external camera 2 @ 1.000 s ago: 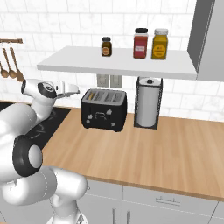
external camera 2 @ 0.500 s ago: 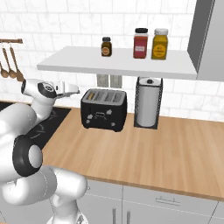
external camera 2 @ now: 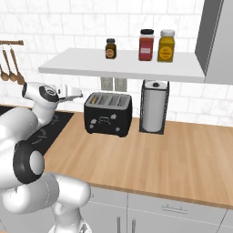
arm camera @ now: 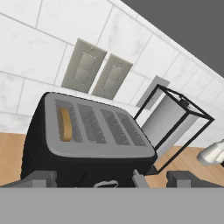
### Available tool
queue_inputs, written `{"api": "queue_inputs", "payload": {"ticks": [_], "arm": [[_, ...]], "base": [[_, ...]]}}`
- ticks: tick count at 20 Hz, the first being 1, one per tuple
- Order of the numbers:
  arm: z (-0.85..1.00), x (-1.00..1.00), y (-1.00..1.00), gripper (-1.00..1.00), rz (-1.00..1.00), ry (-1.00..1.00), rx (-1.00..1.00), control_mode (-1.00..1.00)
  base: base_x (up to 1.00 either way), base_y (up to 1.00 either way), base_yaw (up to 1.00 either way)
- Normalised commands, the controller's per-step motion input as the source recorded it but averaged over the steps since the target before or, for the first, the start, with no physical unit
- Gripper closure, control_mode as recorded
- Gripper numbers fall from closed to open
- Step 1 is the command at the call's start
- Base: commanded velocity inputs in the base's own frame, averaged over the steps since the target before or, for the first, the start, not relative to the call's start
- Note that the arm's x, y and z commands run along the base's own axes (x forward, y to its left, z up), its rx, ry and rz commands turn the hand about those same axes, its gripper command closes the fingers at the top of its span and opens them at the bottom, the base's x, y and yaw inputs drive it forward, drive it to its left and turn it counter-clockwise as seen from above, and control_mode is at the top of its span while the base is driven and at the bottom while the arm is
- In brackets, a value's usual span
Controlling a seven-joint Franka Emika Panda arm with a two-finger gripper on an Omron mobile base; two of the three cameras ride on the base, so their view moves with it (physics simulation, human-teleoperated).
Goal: Start the toaster. Once the lever pops up, take the bread to the plate on the dining counter.
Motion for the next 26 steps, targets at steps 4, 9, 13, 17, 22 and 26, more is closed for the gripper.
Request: {"api": "queue_inputs", "payload": {"ticks": [4, 9, 13, 17, 22, 26], "arm": [[0.00, 0.00, 0.00, -1.00, 0.00, 0.00, 0.00, -1.00], [0.00, 0.00, 0.00, -1.00, 0.00, 0.00, 0.00, -1.00], [0.00, 0.00, 0.00, -1.00, 0.00, 0.00, 0.00, -1.00], [0.00, 0.00, 0.00, -1.00, 0.00, 0.00, 0.00, -1.00], [0.00, 0.00, 0.00, -1.00, 0.00, 0.00, 0.00, -1.00], [0.00, 0.00, 0.00, -1.00, 0.00, 0.00, 0.00, -1.00]], "base": [[0.00, 0.00, 0.00], [0.00, 0.00, 0.00], [0.00, 0.00, 0.00], [0.00, 0.00, 0.00], [0.00, 0.00, 0.00], [0.00, 0.00, 0.00]]}}
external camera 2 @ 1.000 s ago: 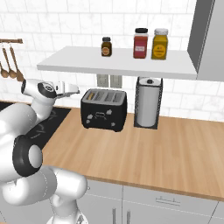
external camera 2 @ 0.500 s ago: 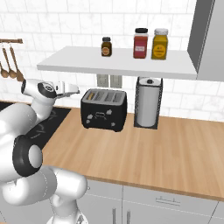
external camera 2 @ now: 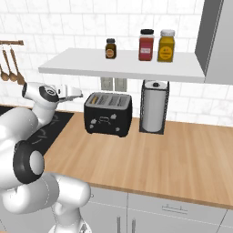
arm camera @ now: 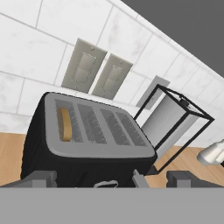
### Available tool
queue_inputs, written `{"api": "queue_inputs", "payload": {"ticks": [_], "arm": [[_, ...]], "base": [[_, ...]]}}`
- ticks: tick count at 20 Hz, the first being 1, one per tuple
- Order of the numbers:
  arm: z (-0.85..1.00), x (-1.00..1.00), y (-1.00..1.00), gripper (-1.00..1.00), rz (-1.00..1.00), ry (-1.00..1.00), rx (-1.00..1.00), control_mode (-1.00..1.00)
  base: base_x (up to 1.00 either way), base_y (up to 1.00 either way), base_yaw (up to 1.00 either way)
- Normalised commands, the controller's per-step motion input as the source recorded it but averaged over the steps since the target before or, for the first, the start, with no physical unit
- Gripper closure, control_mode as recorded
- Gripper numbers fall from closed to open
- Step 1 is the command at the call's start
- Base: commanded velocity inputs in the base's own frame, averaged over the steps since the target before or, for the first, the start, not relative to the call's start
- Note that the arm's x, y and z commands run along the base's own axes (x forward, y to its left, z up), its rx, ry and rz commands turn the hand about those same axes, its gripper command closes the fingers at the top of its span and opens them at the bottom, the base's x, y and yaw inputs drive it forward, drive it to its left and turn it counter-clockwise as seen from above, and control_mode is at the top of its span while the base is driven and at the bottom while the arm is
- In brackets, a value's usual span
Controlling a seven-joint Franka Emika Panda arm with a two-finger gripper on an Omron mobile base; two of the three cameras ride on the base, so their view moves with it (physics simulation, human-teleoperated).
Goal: Start the toaster. Once the lever pops up, take the bread to the plate on the dining counter.
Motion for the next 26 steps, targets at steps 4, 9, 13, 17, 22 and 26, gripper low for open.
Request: {"api": "queue_inputs", "payload": {"ticks": [4, 9, 13, 17, 22, 26], "arm": [[0.00, 0.00, 0.00, -1.00, 0.00, 0.00, 0.00, -1.00], [0.00, 0.00, 0.00, -1.00, 0.00, 0.00, 0.00, -1.00], [0.00, 0.00, 0.00, -1.00, 0.00, 0.00, 0.00, -1.00], [0.00, 0.00, 0.00, -1.00, 0.00, 0.00, 0.00, -1.00], [0.00, 0.00, 0.00, -1.00, 0.00, 0.00, 0.00, -1.00], [0.00, 0.00, 0.00, -1.00, 0.00, 0.00, 0.00, -1.00]], "base": [[0.00, 0.00, 0.00], [0.00, 0.00, 0.00], [0.00, 0.00, 0.00], [0.00, 0.00, 0.00], [0.00, 0.00, 0.00], [0.00, 0.00, 0.00]]}}
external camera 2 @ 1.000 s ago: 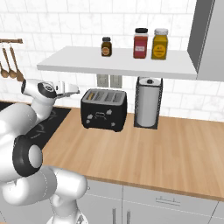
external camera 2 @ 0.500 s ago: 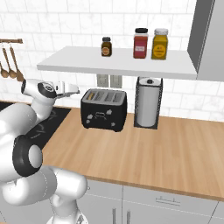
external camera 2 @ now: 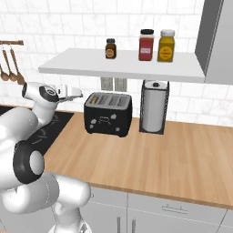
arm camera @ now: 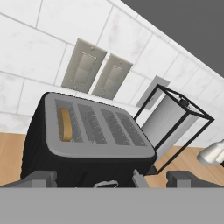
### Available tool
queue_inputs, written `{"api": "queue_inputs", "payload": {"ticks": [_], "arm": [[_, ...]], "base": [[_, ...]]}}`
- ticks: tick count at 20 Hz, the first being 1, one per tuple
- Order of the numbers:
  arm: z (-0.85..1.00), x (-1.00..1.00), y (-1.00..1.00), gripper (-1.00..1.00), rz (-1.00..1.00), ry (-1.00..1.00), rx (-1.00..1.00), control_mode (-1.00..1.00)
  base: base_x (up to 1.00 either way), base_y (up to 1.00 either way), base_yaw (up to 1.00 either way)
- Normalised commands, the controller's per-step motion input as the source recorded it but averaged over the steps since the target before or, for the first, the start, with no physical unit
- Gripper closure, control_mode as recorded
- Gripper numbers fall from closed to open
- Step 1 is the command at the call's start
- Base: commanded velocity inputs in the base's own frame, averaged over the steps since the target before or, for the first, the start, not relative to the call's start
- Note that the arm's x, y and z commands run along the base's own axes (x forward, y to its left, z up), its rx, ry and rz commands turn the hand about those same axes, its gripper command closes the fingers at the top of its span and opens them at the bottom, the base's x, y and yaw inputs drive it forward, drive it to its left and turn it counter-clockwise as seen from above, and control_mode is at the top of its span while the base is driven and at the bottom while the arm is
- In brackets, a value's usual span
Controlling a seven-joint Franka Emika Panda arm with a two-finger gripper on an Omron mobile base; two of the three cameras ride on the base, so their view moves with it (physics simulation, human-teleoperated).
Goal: Start the toaster. Once the lever pops up, take the bread to the plate on the dining counter.
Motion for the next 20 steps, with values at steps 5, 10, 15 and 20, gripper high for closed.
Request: {"api": "queue_inputs", "payload": {"ticks": [5, 10, 15, 20], "arm": [[0.00, 0.00, 0.00, -1.00, 0.00, 0.00, 0.00, -1.00], [0.00, 0.00, 0.00, -1.00, 0.00, 0.00, 0.00, -1.00], [0.00, 0.00, 0.00, -1.00, 0.00, 0.00, 0.00, -1.00], [0.00, 0.00, 0.00, -1.00, 0.00, 0.00, 0.00, -1.00]], "base": [[0.00, 0.00, 0.00], [0.00, 0.00, 0.00], [0.00, 0.00, 0.00], [0.00, 0.00, 0.00]]}}
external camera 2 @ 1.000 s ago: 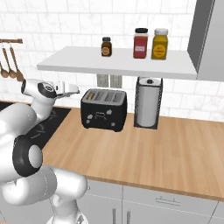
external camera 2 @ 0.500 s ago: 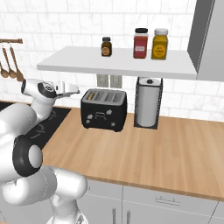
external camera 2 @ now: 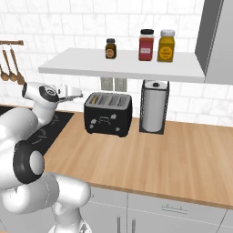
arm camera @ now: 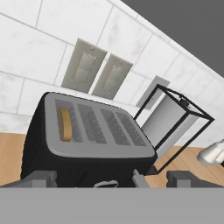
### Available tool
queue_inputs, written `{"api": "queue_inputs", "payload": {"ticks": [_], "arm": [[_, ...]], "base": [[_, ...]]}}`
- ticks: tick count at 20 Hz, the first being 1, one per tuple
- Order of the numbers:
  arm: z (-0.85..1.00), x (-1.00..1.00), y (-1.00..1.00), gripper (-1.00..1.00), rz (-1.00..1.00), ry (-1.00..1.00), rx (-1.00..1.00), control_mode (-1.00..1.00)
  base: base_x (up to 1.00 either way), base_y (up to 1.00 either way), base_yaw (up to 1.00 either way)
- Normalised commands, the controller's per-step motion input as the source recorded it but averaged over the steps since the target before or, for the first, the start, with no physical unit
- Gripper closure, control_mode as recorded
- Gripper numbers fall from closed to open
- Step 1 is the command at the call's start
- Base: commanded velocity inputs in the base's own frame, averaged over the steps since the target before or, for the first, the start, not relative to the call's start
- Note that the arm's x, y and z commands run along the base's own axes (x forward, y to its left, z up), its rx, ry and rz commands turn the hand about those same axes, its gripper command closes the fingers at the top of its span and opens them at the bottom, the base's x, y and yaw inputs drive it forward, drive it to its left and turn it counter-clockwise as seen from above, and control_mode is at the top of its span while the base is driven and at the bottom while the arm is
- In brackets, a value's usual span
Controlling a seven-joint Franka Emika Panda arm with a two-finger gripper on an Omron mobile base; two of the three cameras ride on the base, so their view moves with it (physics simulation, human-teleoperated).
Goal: Start the toaster. Once the lever pops up, take the bread to the plate on the dining counter.
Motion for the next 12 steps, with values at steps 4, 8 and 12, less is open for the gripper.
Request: {"api": "queue_inputs", "payload": {"ticks": [4, 8, 12], "arm": [[0.00, 0.00, 0.00, -1.00, 0.00, 0.00, 0.00, -1.00], [0.00, 0.00, 0.00, -1.00, 0.00, 0.00, 0.00, -1.00], [0.00, 0.00, 0.00, -1.00, 0.00, 0.00, 0.00, -1.00]], "base": [[0.00, 0.00, 0.00], [0.00, 0.00, 0.00], [0.00, 0.00, 0.00]]}}
